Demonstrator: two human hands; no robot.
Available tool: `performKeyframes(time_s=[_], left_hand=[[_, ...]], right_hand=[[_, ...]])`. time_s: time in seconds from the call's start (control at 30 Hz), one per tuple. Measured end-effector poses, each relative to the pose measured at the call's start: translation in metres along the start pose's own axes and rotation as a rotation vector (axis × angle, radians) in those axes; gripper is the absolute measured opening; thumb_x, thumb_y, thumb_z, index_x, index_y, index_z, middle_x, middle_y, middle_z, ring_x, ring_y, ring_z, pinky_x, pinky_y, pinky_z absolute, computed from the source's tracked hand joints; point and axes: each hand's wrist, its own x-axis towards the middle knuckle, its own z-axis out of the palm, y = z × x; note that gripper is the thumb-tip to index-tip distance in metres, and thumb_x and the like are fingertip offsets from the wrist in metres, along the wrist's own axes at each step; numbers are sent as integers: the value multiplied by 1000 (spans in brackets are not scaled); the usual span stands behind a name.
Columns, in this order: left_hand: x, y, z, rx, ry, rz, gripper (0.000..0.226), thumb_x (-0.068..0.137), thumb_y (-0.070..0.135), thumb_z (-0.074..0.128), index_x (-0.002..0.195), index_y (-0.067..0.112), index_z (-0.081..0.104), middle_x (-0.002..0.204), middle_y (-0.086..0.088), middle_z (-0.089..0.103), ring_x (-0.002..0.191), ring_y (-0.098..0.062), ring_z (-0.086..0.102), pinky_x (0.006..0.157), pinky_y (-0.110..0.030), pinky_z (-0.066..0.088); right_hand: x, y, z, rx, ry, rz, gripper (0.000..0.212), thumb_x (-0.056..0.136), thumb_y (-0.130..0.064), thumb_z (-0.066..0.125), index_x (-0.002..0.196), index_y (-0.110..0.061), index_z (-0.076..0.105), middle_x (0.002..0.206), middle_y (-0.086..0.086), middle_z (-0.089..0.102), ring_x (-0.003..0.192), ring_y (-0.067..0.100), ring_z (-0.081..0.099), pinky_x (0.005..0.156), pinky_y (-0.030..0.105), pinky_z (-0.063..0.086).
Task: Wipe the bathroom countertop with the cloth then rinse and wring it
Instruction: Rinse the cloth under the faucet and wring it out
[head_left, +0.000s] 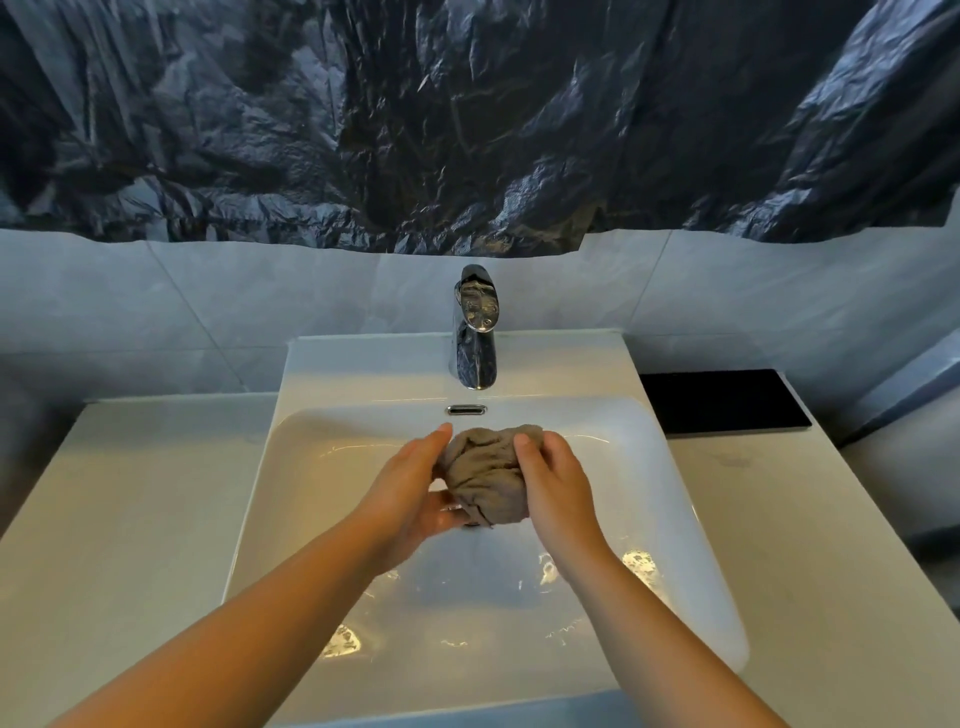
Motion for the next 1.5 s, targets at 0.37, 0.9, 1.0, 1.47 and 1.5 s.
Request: performKeyframes(time_s=[0.37, 0.9, 1.0, 1.47, 1.5], left_hand=[[-10, -19, -43, 831, 39, 240, 27, 83, 29, 70, 105, 24, 56, 76, -1, 71, 72, -10, 67, 81, -30, 54], [-35, 10, -27, 898, -312, 465, 19, 88, 24, 66, 107, 23, 68, 99, 2, 70, 95, -8, 64, 91, -31, 52], [-41, 20, -27, 1106, -227, 590, 12, 82, 36, 69, 83, 23, 70, 80, 2, 67, 79, -9, 61, 86, -28, 52], [-67, 52, -39, 1483, -324, 413, 29, 74, 43, 76, 61, 32, 53, 57, 15, 49, 58, -3, 45, 60, -21, 38], [-68, 52, -42, 1445, -331, 387, 26, 77, 44, 73, 62, 32, 54, 61, 16, 52, 63, -4, 48, 64, -23, 41]], right_hand=[[-9, 2, -17, -416, -43, -326, 21, 95, -25, 55, 100, -18, 74, 98, -5, 70, 90, 8, 61, 82, 26, 52], [-28, -69, -48, -604, -426, -549, 17, 90, -19, 59, 89, -29, 73, 81, -19, 64, 84, 1, 59, 74, 21, 47], [-26, -76, -61, -647, -383, -547, 10, 87, -24, 65, 88, -28, 74, 78, -21, 61, 79, -1, 58, 69, 15, 42], [-44, -62, -96, -893, -303, -430, 45, 95, -50, 42, 66, -16, 50, 62, 1, 56, 57, 9, 50, 53, 26, 35], [-47, -61, -96, -914, -262, -474, 44, 94, -52, 42, 64, -20, 48, 60, -1, 54, 57, 9, 50, 52, 26, 34]])
